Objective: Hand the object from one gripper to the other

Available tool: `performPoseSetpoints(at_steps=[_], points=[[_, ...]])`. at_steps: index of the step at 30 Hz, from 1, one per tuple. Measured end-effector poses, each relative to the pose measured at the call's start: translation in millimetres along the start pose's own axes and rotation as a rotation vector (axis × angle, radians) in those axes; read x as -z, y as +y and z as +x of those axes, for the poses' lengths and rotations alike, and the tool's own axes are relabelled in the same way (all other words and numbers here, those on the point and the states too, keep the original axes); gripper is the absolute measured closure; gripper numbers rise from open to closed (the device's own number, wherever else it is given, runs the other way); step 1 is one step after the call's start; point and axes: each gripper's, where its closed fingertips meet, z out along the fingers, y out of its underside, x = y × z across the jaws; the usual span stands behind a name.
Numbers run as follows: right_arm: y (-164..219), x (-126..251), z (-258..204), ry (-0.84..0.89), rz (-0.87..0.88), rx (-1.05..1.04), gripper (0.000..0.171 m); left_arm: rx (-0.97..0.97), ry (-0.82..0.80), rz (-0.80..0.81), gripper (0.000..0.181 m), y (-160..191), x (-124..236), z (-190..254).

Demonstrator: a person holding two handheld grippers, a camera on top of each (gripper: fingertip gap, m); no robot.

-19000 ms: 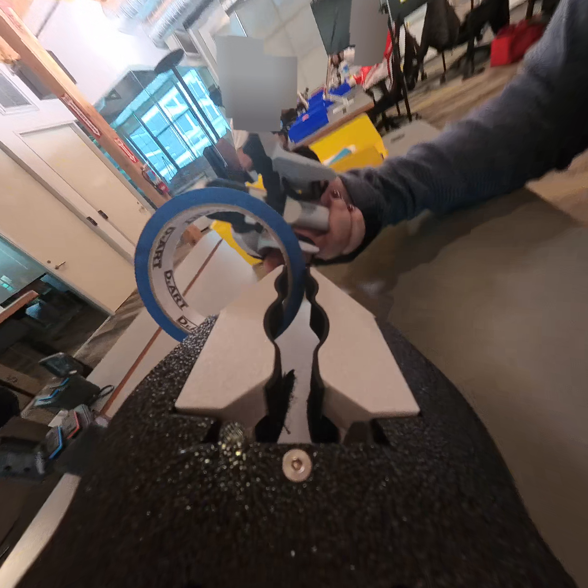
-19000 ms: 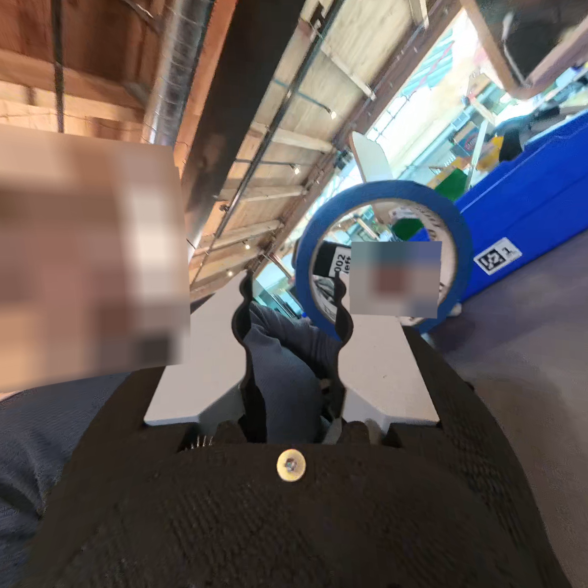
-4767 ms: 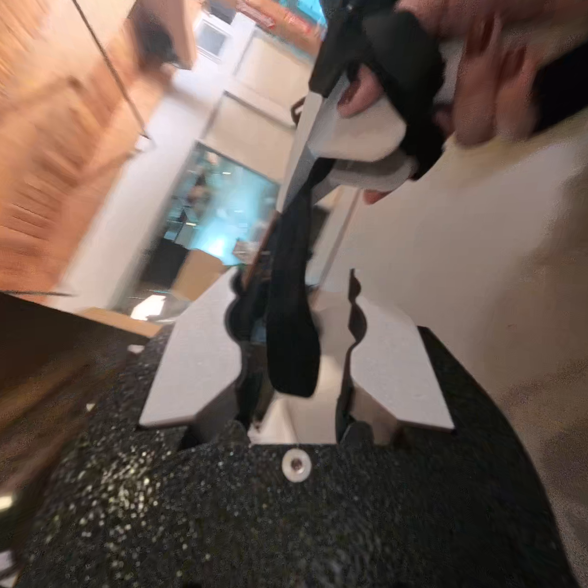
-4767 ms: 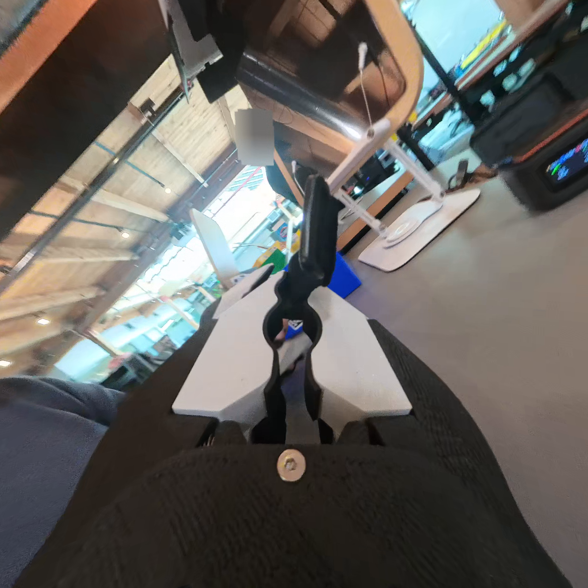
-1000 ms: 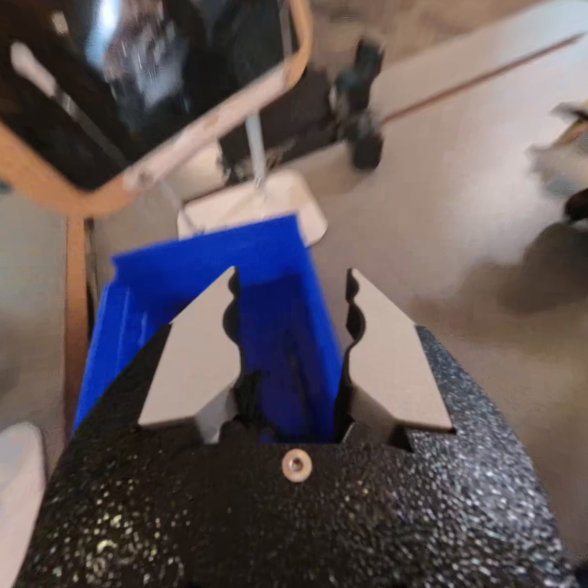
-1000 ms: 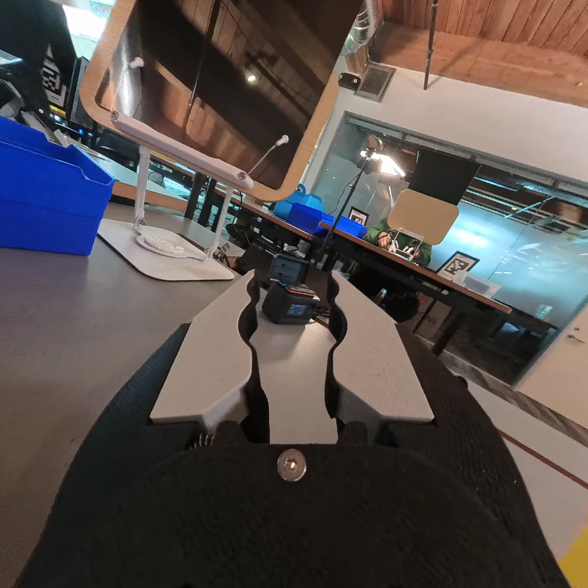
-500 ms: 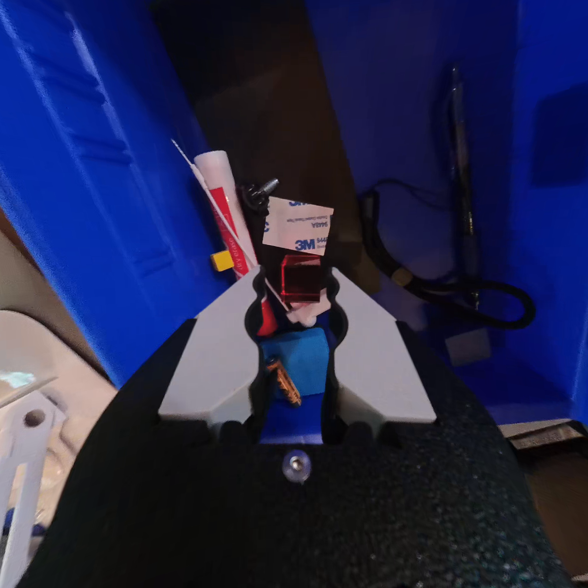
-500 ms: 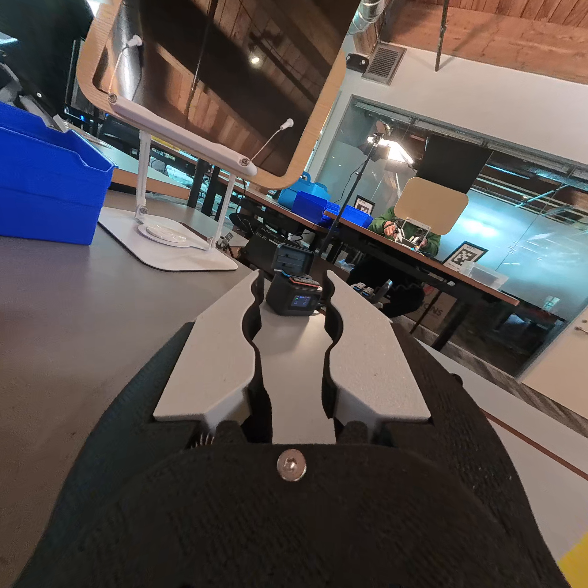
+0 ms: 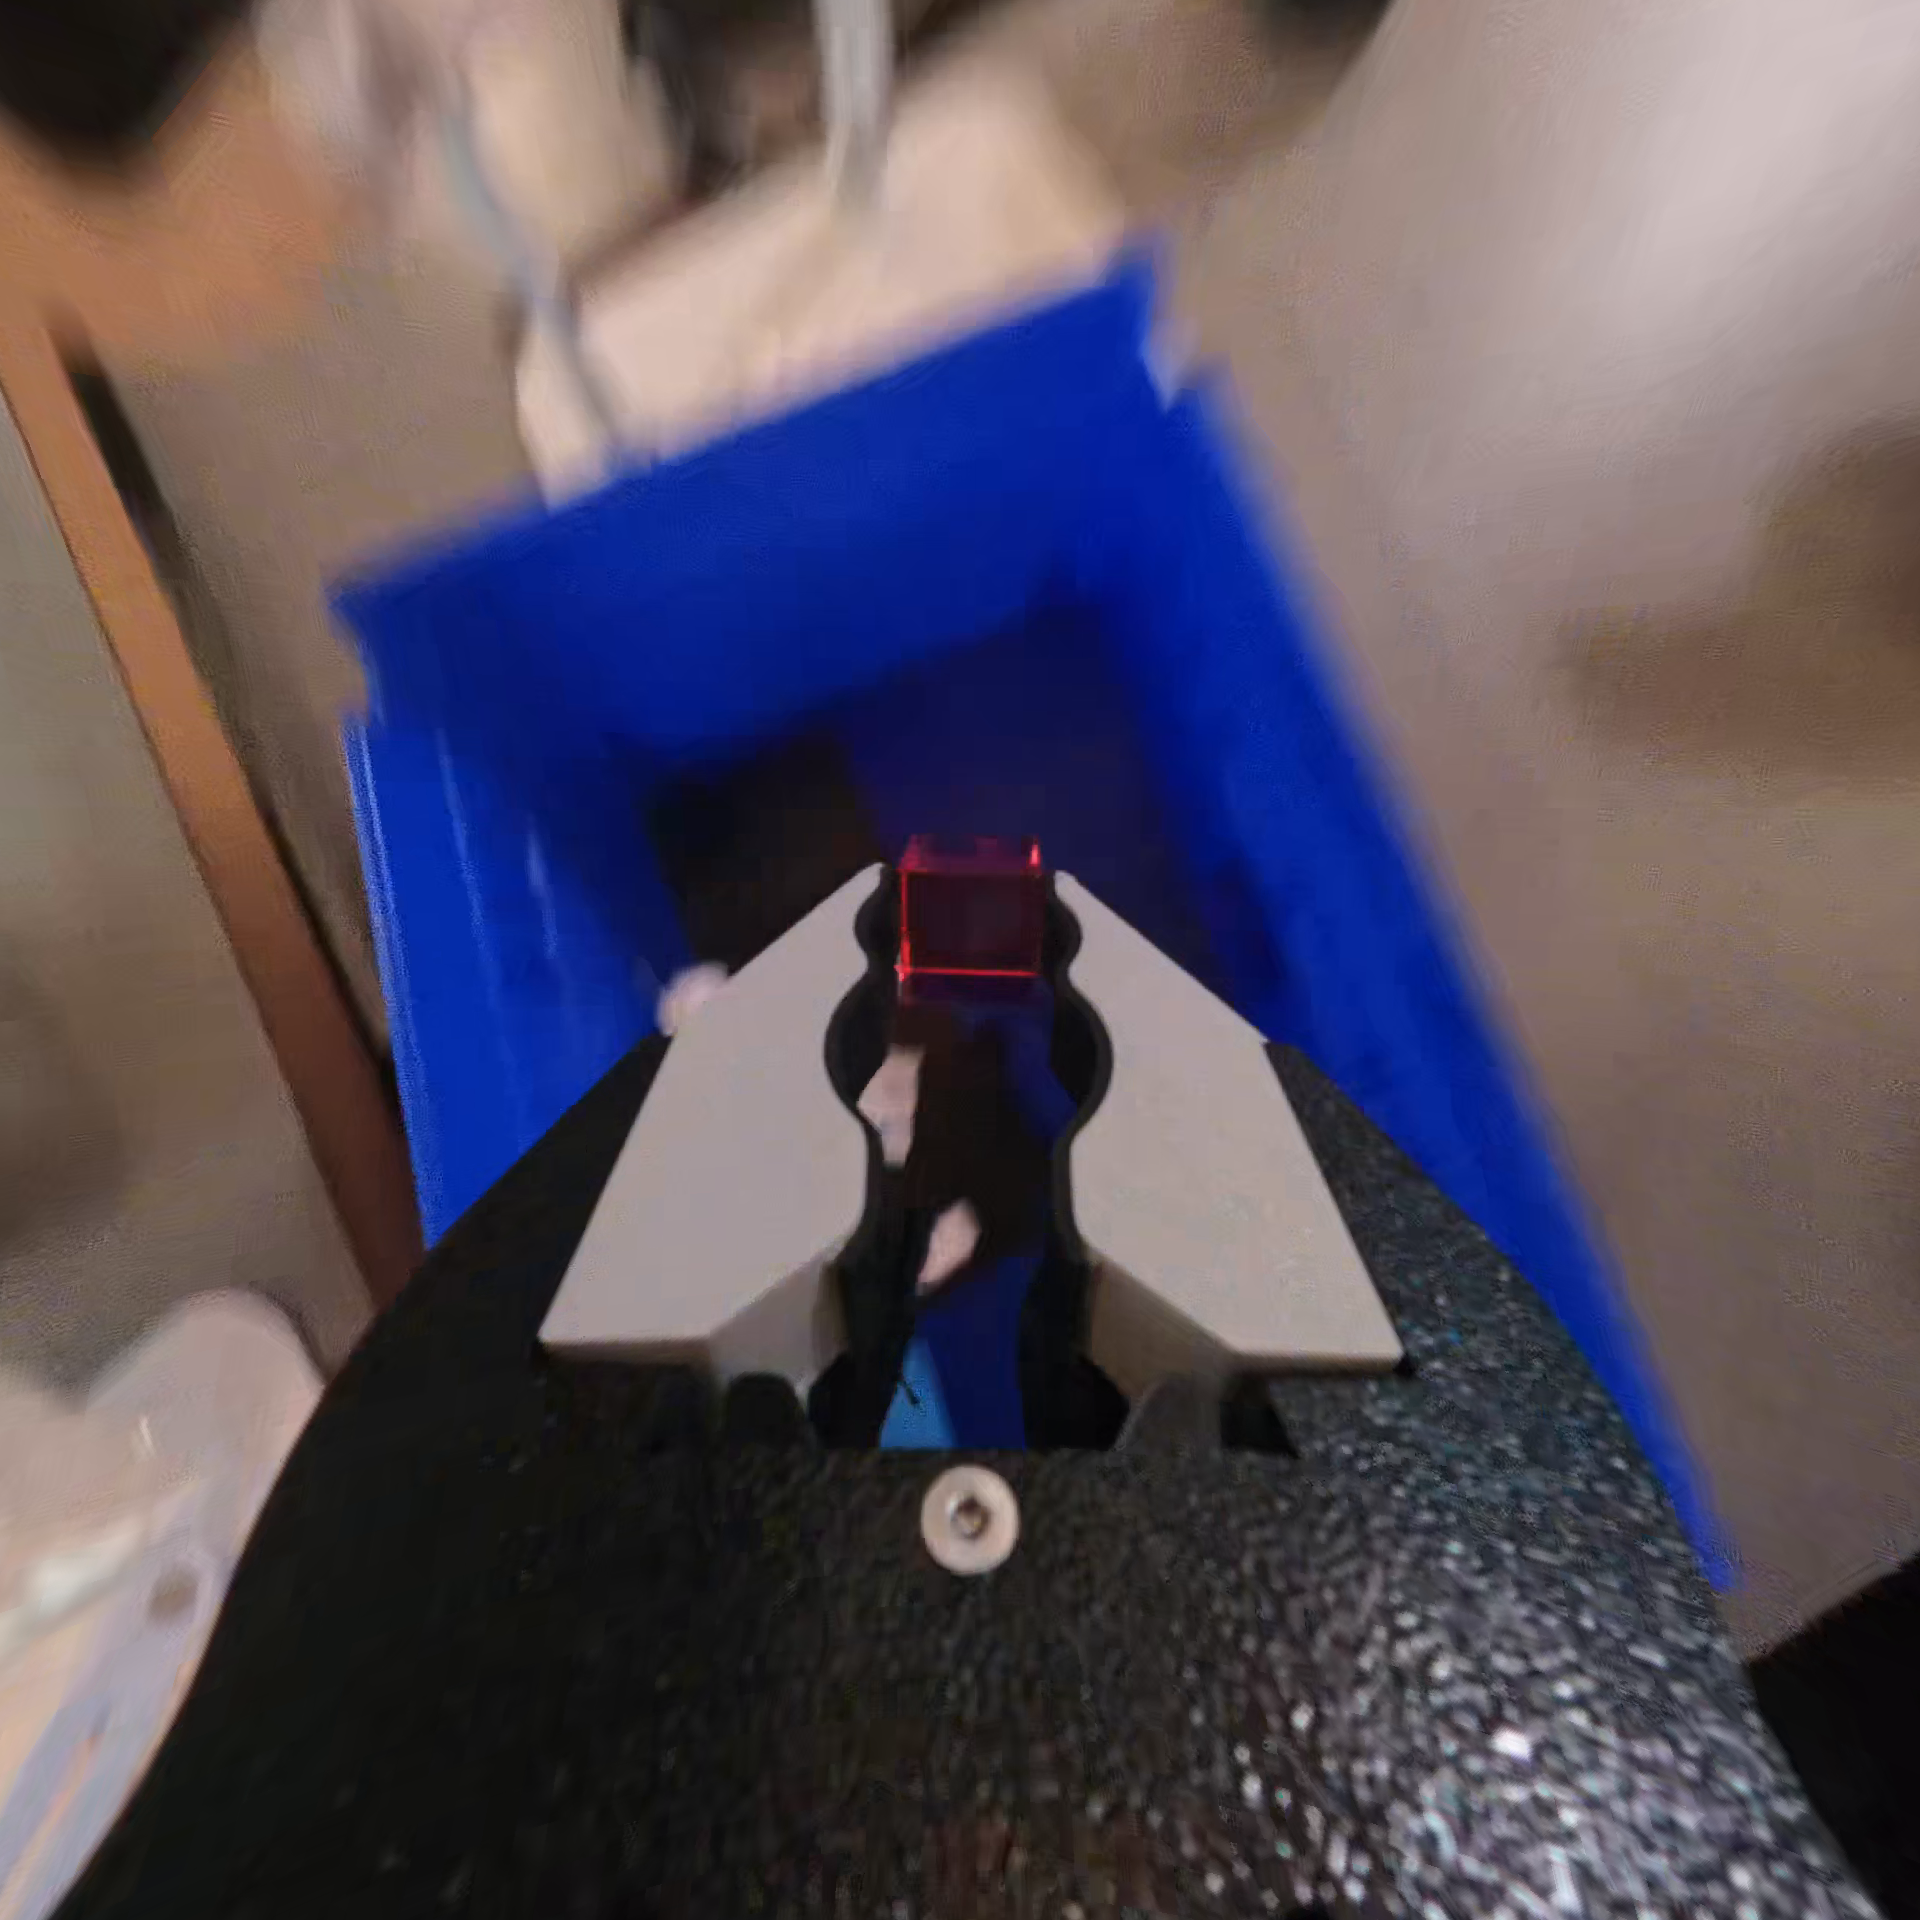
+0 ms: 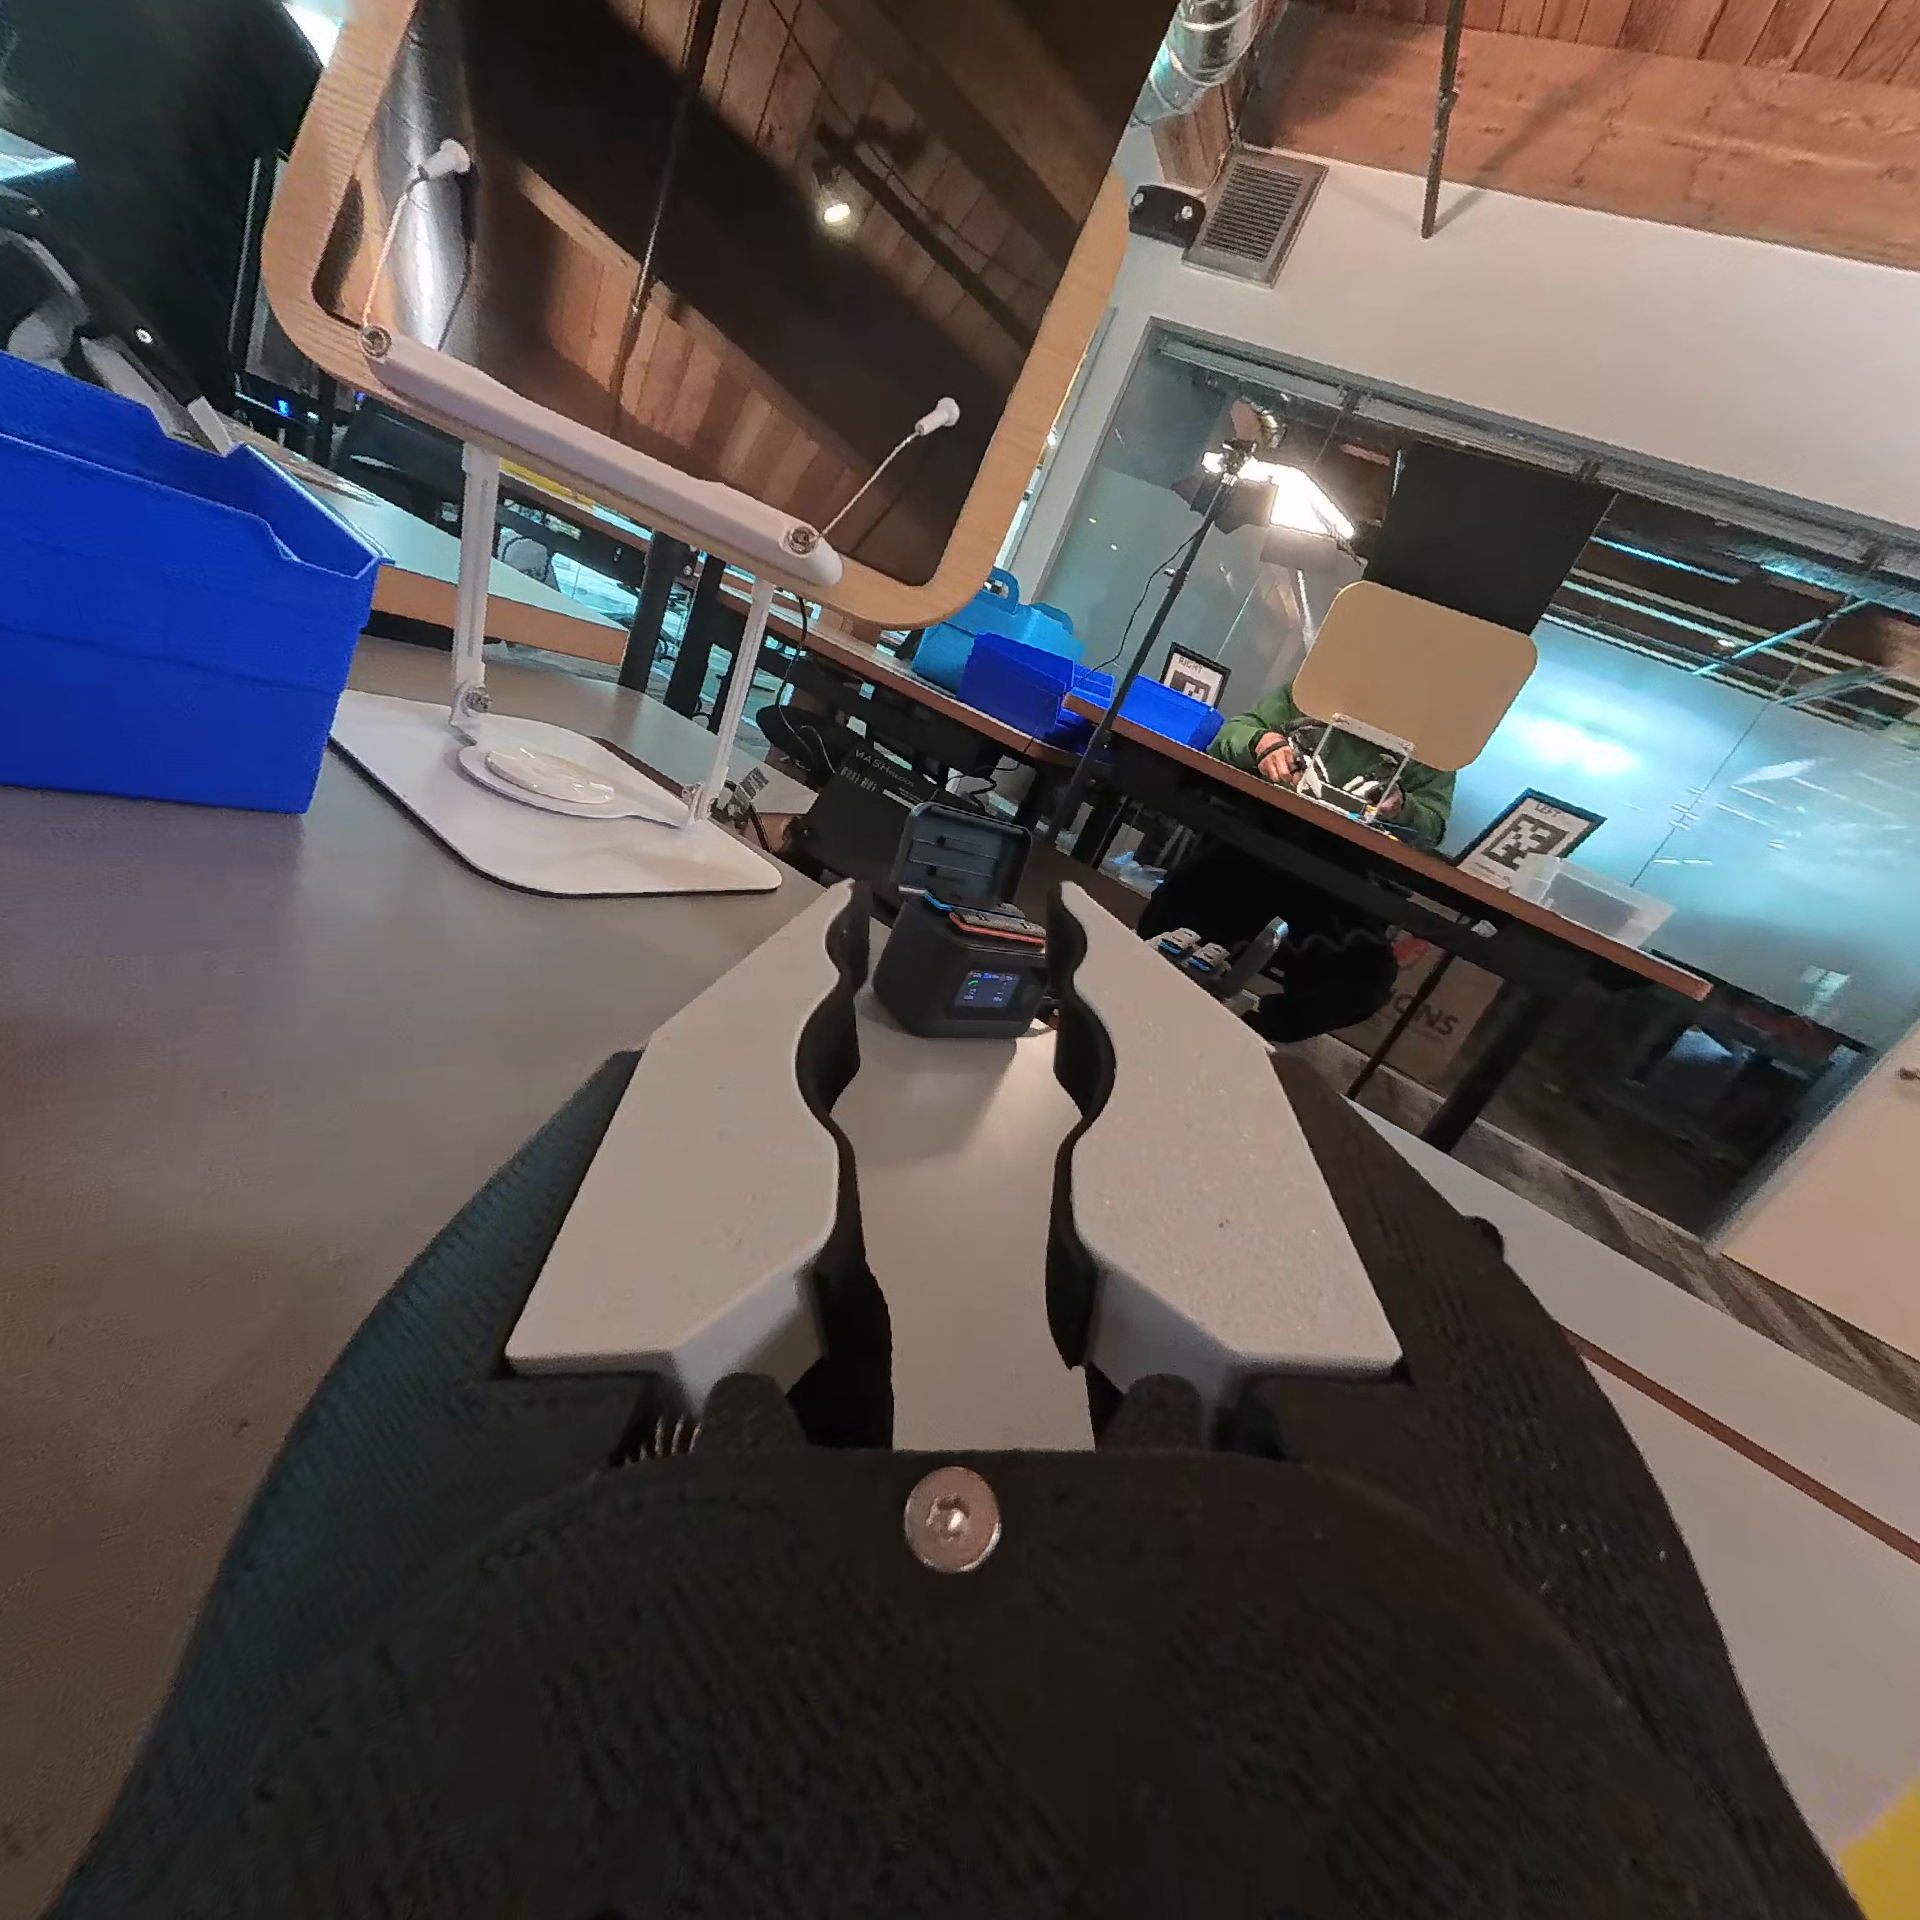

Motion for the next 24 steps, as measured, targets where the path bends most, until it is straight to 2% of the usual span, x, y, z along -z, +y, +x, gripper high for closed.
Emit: performPoseSetpoints(at_steps=[1, 5, 7, 10, 13, 15, 18, 22, 24], points=[[-0.5, 0.0, -0.7, -0.003, 0.003, 0.001, 0.139, -0.062, 0.014, 0.132, 0.156, -30.6, 10.0, 18.6], [-3.8, 1.3, -3.5, -0.013, 0.016, 0.021, 0.139, -0.315, 0.057, 0.523, 0.156, -122.5, 32.8, 109.3], [-5.7, 3.4, -2.9, -0.014, 0.026, 0.027, 0.139, -0.341, 0.129, 0.655, 0.157, -151.1, 25.6, 156.9], [-9.2, 9.1, 1.8, -0.013, 0.047, 0.022, 0.138, -0.311, 0.262, 0.757, 0.156, -172.0, -6.6, 214.2], [-16.7, 19.5, -3.1, -0.091, 0.106, 0.070, 0.131, -0.111, 0.514, 0.753, 0.157, -176.2, -46.8, 252.4], [-20.0, 31.5, -12.8, -0.193, 0.154, 0.126, 0.121, 0.064, 0.723, 0.667, 0.157, -171.1, -70.0, 268.9], [-19.3, 47.9, -21.8, -0.319, 0.183, 0.156, 0.109, 0.301, 1.025, 0.640, 0.157, -167.9, -78.5, 279.2], [-22.3, 60.0, -42.7, -0.464, 0.192, 0.190, 0.107, 0.364, 1.137, 0.507, 0.157, -148.6, -95.8, 285.0], [-20.6, 63.2, -55.9, -0.531, 0.172, 0.217, 0.107, 0.461, 1.253, 0.467, 0.157, -143.8, -95.9, 289.0]])
